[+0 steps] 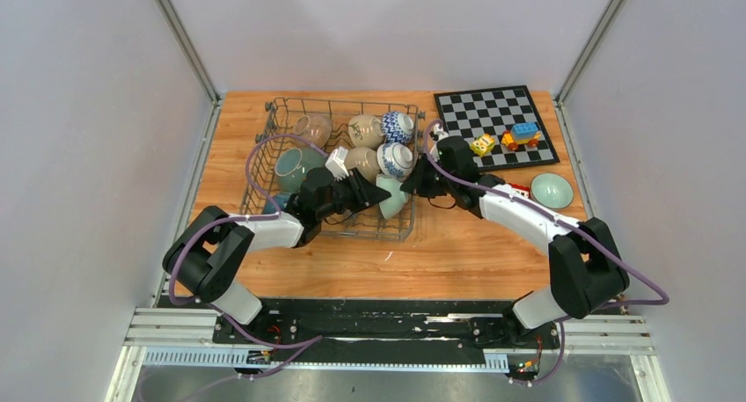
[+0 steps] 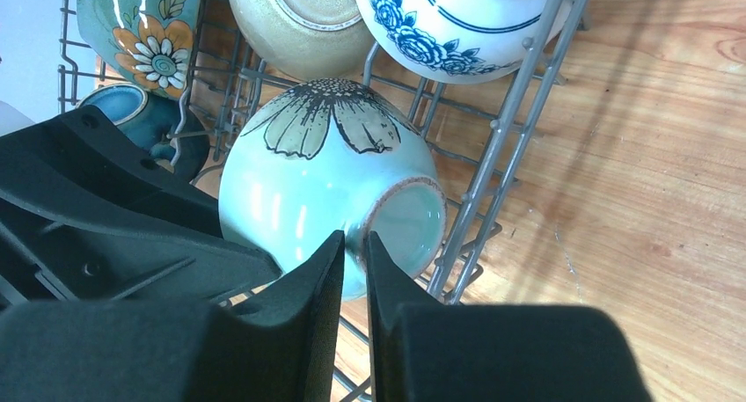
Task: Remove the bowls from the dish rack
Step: Pick up the bowl from the dish rack.
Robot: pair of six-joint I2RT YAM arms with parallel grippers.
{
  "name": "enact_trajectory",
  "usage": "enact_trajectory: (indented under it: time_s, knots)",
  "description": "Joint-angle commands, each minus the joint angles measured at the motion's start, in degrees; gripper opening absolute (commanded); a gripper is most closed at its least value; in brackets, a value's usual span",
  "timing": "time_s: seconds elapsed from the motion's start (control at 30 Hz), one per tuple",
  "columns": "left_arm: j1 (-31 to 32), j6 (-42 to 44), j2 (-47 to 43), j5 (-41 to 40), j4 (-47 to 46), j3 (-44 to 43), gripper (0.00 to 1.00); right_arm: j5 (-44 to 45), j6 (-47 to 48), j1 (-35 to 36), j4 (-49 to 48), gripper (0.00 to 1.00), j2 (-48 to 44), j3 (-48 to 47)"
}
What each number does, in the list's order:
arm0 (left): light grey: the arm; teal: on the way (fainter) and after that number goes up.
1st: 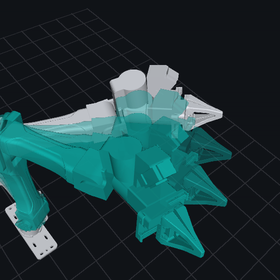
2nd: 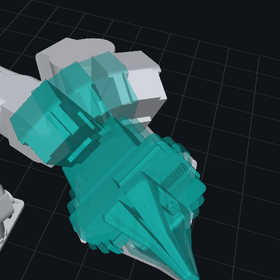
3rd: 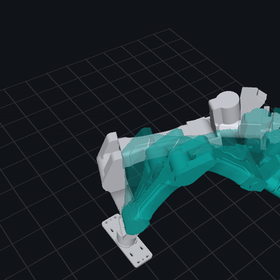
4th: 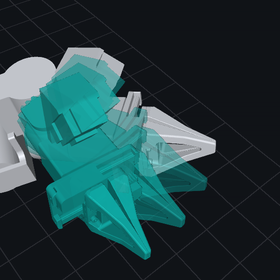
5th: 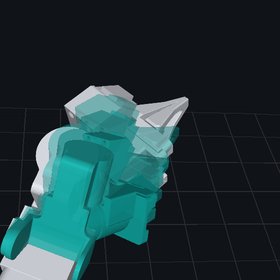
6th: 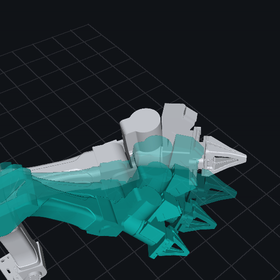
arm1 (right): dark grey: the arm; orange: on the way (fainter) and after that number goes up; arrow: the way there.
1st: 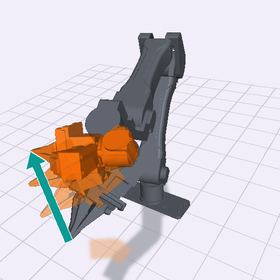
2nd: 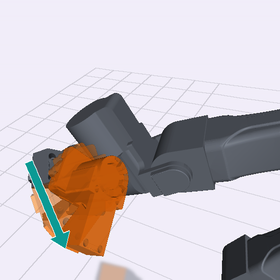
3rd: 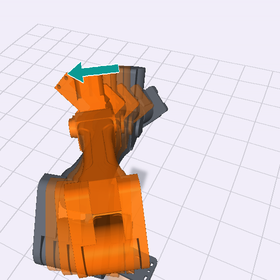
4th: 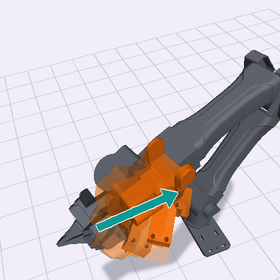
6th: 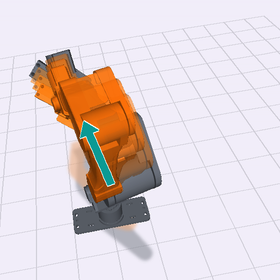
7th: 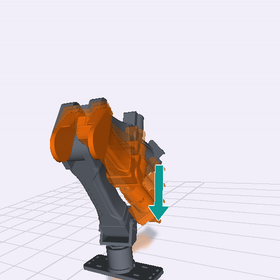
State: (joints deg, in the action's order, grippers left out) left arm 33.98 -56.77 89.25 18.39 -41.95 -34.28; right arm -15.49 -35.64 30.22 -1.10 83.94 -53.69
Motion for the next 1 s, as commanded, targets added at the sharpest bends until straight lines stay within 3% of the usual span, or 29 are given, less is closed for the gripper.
enact_trajectory:
  time_s: [0.0, 0.2, 0.33, 0.57, 0.97]
  knots:
    - [1.2, 0.1, -2.1, 2.5, -5.4, -1.4, 0.23, -3.7, -1.6, 0.7, -1.1, 0.17, -1.4, 1.2]
    - [1.7, -0.1, -2.3, 3.3, -5.7, -2.1, 0.16, -3.8, -1.9, 0.7, -1.2, 0.18, -1.8, 1.4]
    - [1.9, 0.4, -3.1, 3.6, -5.5, -2.4, 0.0, -3.4, -1.5, 0.7, -0.7, 0.19, -2.5, 1.2]
    - [1.9, 0.1, -3.3, 3.8, -6.5, -2.0, 0.0, -2.9, -1.8, 0.7, -0.2, 0.24, -3.4, 1.7]
    - [1.9, -1.2, -3.5, 3.3, -6.3, -2.7, 0.0, -1.8, -1.4, -1.0, 2.9, 0.44, -7.2, 2.0]
